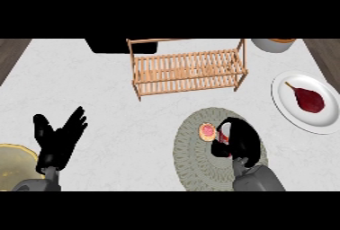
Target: Pick the can from the placemat and place it in the tiered shelf
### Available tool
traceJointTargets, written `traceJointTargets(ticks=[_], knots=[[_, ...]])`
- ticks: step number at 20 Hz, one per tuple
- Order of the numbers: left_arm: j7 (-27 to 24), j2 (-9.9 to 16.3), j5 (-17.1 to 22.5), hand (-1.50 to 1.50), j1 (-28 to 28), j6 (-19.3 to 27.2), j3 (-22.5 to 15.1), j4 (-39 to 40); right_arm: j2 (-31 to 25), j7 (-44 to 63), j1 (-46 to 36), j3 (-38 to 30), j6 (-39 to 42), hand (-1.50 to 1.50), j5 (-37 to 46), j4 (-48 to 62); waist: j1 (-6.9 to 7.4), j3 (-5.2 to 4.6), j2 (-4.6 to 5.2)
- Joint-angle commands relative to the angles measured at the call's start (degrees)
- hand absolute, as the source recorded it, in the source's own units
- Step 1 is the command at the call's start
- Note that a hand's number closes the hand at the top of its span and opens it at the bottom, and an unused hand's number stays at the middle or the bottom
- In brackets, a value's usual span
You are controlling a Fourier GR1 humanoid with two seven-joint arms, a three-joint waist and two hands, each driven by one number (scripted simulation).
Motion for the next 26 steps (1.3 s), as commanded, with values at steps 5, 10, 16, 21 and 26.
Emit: traceJointTargets(ticks=[5, 10, 16, 21, 26], knots=[[-0.05, -1.23, -1.26, 0.00, -1.78, -0.71, -1.85, 0.87, 4.44, -8.24, -9.01, 17.27, 7.61, 1.50, -7.42, 2.50, 3.61, 0.43, 1.30], [-0.39, -1.07, -1.17, 0.00, -1.13, -0.69, -0.65, 2.28, 4.52, -9.54, -18.30, 25.67, 2.36, 1.50, -13.55, 2.10, 2.36, 0.40, 0.94], [-2.25, -0.50, -1.54, 0.00, 0.71, -1.50, 0.18, 2.62, 4.54, 5.76, -28.24, 30.19, -4.40, 1.50, -8.57, -12.03, 1.35, 0.32, 0.38], [1.36, -1.72, -1.40, 0.00, -1.38, 0.83, 0.50, 1.48, 4.54, 15.53, -35.57, 21.50, 3.81, 1.50, -3.37, -22.74, -0.32, 0.35, 0.09], [0.54, -0.86, -1.31, 0.00, -0.79, -1.00, 1.00, 1.87, 4.52, 21.78, -43.91, 12.97, 12.08, 1.50, -6.71, -26.01, -0.21, 0.32, 0.19]])
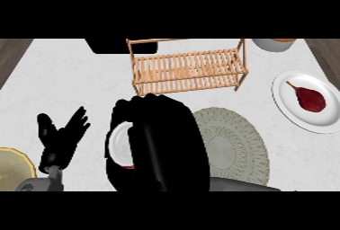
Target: Pick the can from the placemat and place it in the tiered shelf
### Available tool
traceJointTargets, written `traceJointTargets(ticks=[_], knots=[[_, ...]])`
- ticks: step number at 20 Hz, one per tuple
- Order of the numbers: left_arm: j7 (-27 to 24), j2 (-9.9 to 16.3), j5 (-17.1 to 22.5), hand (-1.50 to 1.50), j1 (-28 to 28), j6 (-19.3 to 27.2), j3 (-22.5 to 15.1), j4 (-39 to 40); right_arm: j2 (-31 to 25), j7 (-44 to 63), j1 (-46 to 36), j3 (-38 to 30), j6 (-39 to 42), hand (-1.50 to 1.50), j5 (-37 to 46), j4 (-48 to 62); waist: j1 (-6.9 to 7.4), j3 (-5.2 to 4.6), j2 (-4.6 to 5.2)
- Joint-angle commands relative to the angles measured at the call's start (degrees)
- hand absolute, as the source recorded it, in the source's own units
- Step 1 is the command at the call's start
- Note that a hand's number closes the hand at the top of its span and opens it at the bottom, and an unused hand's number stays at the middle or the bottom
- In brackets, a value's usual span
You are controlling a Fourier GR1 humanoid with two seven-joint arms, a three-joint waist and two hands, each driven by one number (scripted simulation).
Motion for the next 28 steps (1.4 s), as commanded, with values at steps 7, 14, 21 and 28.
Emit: traceJointTargets(ticks=[7, 14, 21, 28], knots=[[0.11, -0.18, -0.47, 0.00, 1.13, -0.67, 0.14, -0.07, -1.09, 7.56, -15.58, -21.43, 12.39, 1.50, -4.61, 3.41, -0.05, -0.23, 0.39], [-0.36, -1.49, -1.00, 0.00, 3.39, -0.20, -0.34, -2.11, -6.26, 1.08, -24.79, -34.28, 14.04, 1.50, -7.90, 13.25, 0.40, -0.20, 0.46], [2.13, 0.56, 0.70, 0.00, 3.30, -2.55, 1.77, -4.53, -10.03, -8.45, -28.29, -38.63, 14.90, 1.50, -9.81, 25.16, 0.70, -0.19, 0.54], [0.57, -1.37, -0.73, 0.00, 1.18, -2.10, 1.68, -0.34, -9.40, -15.76, -31.13, -37.16, 14.70, 1.50, -8.55, 36.68, 0.78, -0.22, 0.71]])
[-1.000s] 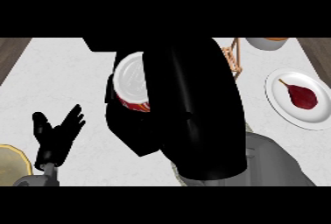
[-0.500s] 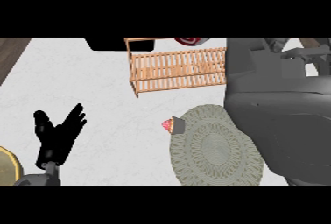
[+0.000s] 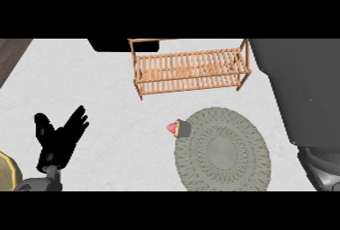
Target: Pick the can from the placemat and place it in the tiered shelf
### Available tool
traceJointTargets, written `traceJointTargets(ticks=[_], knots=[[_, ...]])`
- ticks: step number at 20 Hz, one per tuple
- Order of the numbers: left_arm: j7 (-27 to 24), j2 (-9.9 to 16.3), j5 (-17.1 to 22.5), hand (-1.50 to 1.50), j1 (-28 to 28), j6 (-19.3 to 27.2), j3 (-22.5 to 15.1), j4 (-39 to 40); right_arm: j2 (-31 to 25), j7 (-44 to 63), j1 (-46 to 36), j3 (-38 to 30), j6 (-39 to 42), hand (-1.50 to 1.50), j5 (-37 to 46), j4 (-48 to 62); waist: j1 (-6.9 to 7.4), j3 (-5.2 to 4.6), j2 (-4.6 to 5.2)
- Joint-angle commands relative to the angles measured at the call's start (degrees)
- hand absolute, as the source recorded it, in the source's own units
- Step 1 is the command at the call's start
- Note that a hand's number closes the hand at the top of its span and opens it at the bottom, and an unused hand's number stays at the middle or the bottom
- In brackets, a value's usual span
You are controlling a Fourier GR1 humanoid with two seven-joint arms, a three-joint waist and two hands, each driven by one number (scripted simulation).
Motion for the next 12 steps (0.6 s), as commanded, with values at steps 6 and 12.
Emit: traceJointTargets(ticks=[6, 12], knots=[[2.32, 1.24, 0.31, 0.00, -0.36, -2.12, 1.01, -0.55, 0.07, -12.68, -2.00, 0.21, -6.23, 1.50, 5.17, 17.30, 0.73, -0.09, 0.24], [0.45, -0.67, -1.18, 0.00, -1.96, -1.61, 0.87, 3.18, 0.08, -18.55, -2.20, -1.00, -10.10, 1.50, 6.82, 24.07, 0.19, -0.09, 0.20]])
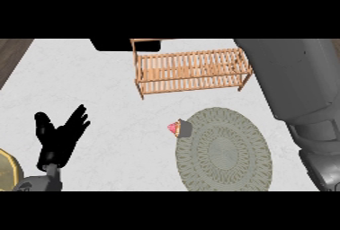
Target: Pick the can from the placemat and place it in the tiered shelf
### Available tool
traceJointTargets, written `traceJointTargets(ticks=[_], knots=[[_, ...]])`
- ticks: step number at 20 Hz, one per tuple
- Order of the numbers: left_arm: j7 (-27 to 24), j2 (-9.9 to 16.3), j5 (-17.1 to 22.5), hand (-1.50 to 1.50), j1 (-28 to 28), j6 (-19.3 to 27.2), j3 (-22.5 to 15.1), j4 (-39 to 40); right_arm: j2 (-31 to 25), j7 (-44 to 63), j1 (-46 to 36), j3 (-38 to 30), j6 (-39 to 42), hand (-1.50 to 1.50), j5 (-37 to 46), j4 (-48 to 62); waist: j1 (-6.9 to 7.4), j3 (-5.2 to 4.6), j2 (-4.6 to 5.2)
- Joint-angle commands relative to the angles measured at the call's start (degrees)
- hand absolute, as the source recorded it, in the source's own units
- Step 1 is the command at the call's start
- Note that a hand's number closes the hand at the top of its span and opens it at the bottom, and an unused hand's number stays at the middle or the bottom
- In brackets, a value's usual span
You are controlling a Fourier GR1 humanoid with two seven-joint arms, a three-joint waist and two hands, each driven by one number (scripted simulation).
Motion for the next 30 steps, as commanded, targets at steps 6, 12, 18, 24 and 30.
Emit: traceJointTargets(ticks=[6, 12, 18, 24, 30], knots=[[-0.14, -0.05, -0.78, 0.00, 2.28, -0.52, 0.60, -0.31, 0.01, -10.97, -1.61, -2.64, -8.25, 1.50, 2.25, 11.90, 0.42, -0.15, 0.18], [0.51, 0.32, -1.03, 0.00, -1.99, -0.83, 2.09, 2.60, -0.52, -13.03, -5.56, -4.06, -5.72, 1.50, 1.51, 15.88, 0.02, -0.17, 0.15], [2.85, -1.35, -1.07, 0.00, -1.03, 0.37, 1.71, 0.10, -1.50, -14.71, -2.65, -2.20, -3.45, 1.50, 3.18, 14.19, -0.54, -0.13, -0.09], [1.54, -2.28, -1.43, 0.00, 1.38, 0.11, 0.81, -1.24, 0.80, -7.57, -5.22, -11.31, -13.20, -1.50, -2.65, 12.81, -0.31, -0.13, -0.14], [2.42, -1.81, -2.89, 0.00, 0.50, 0.59, 0.44, -1.46, 1.29, -10.42, -5.84, -18.06, -16.77, -1.50, -9.68, 12.41, -0.07, -0.11, 0.00]])
